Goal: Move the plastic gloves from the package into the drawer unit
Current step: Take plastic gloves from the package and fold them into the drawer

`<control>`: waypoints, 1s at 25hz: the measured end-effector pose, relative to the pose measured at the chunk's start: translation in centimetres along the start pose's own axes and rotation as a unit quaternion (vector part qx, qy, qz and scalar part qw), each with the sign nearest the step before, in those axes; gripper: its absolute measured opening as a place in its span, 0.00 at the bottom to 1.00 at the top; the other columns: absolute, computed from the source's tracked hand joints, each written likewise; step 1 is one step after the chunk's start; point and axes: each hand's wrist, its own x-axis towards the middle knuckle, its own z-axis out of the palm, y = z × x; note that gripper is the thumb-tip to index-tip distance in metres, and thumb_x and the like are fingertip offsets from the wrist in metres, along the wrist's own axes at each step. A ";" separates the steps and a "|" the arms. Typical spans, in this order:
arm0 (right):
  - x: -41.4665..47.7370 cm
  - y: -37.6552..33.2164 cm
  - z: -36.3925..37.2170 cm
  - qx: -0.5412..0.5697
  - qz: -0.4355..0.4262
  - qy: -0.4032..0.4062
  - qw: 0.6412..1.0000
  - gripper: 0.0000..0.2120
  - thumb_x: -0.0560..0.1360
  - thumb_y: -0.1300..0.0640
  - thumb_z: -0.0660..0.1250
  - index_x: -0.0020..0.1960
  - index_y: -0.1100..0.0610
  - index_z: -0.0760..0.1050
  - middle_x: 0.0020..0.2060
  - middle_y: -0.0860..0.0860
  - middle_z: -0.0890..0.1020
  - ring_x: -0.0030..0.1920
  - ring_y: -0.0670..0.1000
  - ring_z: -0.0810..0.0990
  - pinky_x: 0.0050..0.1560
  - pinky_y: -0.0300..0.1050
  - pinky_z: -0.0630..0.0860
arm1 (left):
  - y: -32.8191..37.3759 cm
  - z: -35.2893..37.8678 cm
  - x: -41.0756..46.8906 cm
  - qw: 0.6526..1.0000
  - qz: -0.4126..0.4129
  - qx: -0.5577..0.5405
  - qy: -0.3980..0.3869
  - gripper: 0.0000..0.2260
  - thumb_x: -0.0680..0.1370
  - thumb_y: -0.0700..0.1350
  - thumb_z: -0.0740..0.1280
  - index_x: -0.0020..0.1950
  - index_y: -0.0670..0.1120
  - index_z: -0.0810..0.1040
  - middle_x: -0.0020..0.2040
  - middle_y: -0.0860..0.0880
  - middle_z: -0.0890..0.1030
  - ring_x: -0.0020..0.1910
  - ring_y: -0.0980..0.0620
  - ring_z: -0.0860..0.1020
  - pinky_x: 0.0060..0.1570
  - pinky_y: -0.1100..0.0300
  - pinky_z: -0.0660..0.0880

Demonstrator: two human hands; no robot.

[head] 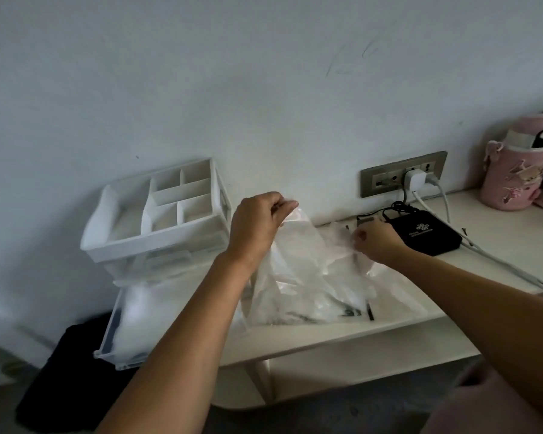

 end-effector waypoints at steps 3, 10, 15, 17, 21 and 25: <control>0.3 -0.7 1.5 -0.016 0.003 -0.109 0.994 0.25 0.75 0.60 0.66 0.70 0.58 0.66 0.63 0.59 0.73 0.60 0.58 0.74 0.51 0.41 0.71 | 0.3 -3.6 -0.3 0.999 0.055 0.001 0.001 0.16 0.77 0.55 0.66 0.43 0.42 0.82 0.35 0.55 0.82 0.37 0.52 0.82 0.40 0.60 0.76; -1.5 -6.5 -0.9 -0.023 -0.076 0.081 0.994 0.14 0.78 0.51 0.63 0.58 0.59 0.75 0.55 0.55 0.77 0.55 0.55 0.76 0.56 0.49 0.74 | -0.2 -10.1 -1.7 0.995 0.100 0.006 0.001 0.20 0.77 0.58 0.62 0.46 0.43 0.83 0.33 0.51 0.83 0.35 0.59 0.81 0.44 0.57 0.77; -7.3 -14.6 -3.4 0.343 -0.262 -0.179 0.884 0.26 0.68 0.43 0.69 0.63 0.51 0.73 0.56 0.46 0.81 0.56 0.43 0.79 0.58 0.38 0.75 | -0.4 -13.5 -3.8 0.988 0.155 0.000 0.011 0.17 0.78 0.54 0.63 0.49 0.41 0.84 0.34 0.52 0.82 0.33 0.63 0.78 0.40 0.68 0.74; -7.7 -16.0 -2.2 0.277 -0.272 -0.263 0.883 0.24 0.67 0.45 0.72 0.60 0.54 0.76 0.53 0.52 0.82 0.53 0.48 0.81 0.56 0.40 0.76 | -1.0 -14.5 -4.6 0.987 0.155 -0.016 0.025 0.18 0.78 0.54 0.63 0.48 0.40 0.84 0.33 0.53 0.81 0.32 0.63 0.77 0.40 0.67 0.74; -7.3 -16.6 -0.4 0.288 -0.166 -0.373 0.866 0.19 0.67 0.50 0.72 0.45 0.66 0.79 0.41 0.58 0.81 0.42 0.54 0.79 0.46 0.39 0.78 | -4.0 -15.3 -6.6 0.992 0.061 -0.038 0.099 0.15 0.79 0.49 0.64 0.44 0.38 0.83 0.30 0.50 0.79 0.25 0.61 0.72 0.33 0.71 0.68; -7.2 -18.1 1.2 0.428 -0.070 -0.283 0.856 0.10 0.71 0.56 0.70 0.41 0.63 0.75 0.34 0.53 0.80 0.32 0.46 0.80 0.36 0.36 0.77 | -9.2 -15.2 -8.2 0.992 -0.057 0.039 0.103 0.14 0.79 0.48 0.65 0.38 0.41 0.78 0.29 0.47 0.78 0.25 0.55 0.70 0.32 0.58 0.70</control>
